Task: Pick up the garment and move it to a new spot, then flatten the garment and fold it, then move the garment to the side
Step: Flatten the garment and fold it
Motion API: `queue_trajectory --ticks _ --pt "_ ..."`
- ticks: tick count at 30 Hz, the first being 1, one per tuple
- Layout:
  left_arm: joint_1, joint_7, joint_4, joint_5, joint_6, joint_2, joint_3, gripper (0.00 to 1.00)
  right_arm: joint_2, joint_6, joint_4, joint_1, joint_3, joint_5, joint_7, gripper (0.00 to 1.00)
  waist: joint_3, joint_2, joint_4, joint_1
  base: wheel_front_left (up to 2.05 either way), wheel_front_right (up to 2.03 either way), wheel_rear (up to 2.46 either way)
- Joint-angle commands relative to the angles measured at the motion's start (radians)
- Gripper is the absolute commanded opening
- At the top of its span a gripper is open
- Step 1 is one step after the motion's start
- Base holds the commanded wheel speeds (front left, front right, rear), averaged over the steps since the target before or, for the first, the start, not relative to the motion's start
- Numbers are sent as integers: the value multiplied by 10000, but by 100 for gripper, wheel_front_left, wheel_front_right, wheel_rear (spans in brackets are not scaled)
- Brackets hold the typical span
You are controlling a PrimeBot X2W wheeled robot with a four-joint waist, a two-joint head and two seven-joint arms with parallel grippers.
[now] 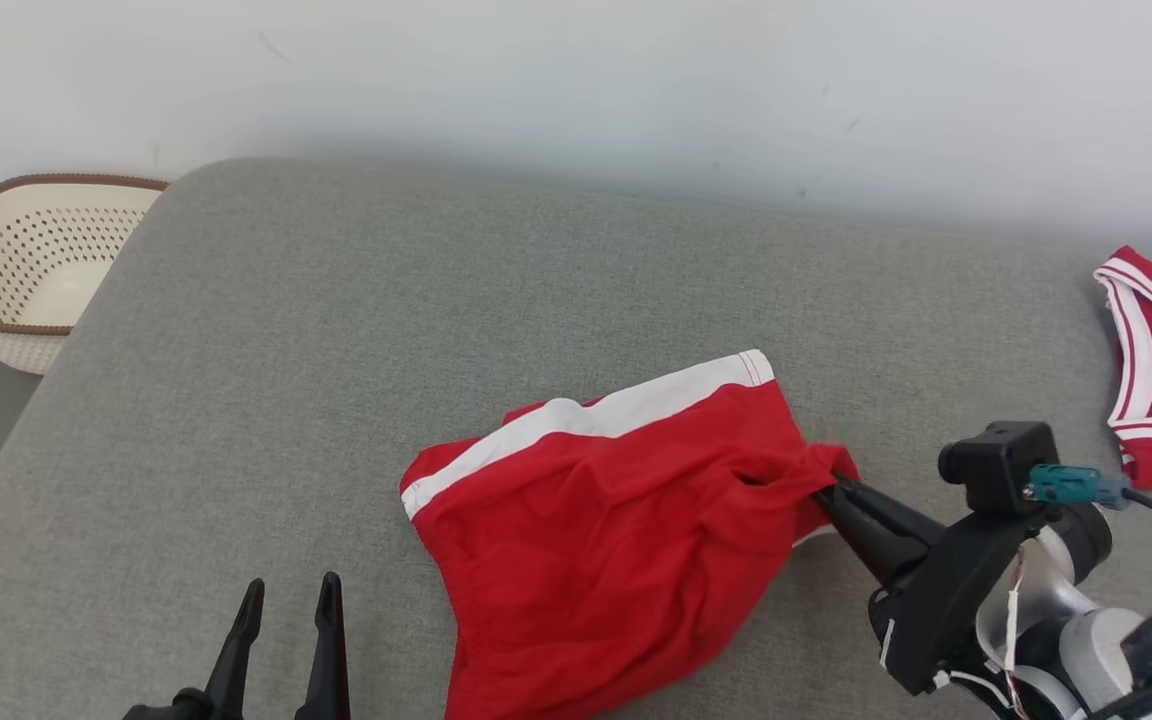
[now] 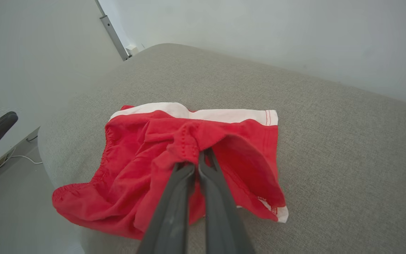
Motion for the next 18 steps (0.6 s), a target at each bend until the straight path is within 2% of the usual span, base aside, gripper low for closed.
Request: queue_trajectory --ticks 1,3,7,8,18 --pt "-63 -38 0 -71 -38 7 -29 100 39 -9 178 -55 -13 -106 65 0 55 0 73 0 0 0 0" --pt "-107 -38 11 -85 -37 5 -59 100 298 -9 543 -234 -12 61 -33 0 101 0 125 0 0 0 0" --pt "-163 -38 22 -113 -52 5 -103 100 392 -9 1386 -800 115 -54 -277 0 211 0 234 0 0 0 0" --pt "-236 -38 47 -139 -48 5 -146 100 542 -9 2062 -1249 312 -91 -532 0 297 0 319 0 0 0 0" --pt "-593 -38 102 -249 -21 5 -463 100 1471 -9 5925 -3853 1376 216 -1962 0 712 0 770 0 0 0 0"
